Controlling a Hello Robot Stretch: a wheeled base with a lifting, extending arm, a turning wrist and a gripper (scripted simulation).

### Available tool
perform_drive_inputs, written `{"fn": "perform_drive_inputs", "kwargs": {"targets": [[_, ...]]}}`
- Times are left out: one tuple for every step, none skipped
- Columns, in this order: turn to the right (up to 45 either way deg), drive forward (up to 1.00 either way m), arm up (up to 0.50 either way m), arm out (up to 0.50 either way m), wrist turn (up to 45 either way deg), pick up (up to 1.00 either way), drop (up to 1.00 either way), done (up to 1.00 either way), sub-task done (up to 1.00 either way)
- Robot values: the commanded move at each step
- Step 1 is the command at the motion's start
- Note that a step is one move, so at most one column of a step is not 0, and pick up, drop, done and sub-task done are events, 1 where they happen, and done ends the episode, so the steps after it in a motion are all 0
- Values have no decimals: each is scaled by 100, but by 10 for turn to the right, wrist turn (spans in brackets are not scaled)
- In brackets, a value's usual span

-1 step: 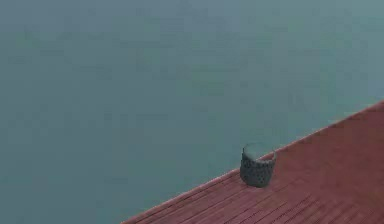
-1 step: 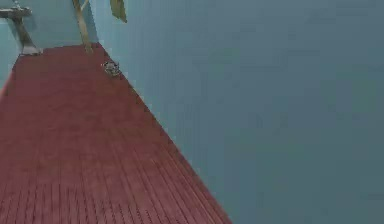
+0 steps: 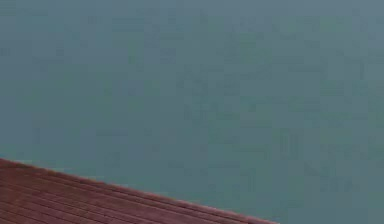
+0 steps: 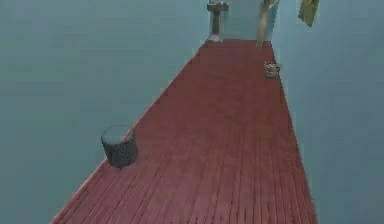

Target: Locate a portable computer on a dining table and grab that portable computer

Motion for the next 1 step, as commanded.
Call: {"fn": "perform_drive_inputs", "kwargs": {"targets": [[-450, 0, 0, 0, 0, 0, 0, 0, 0]]}}
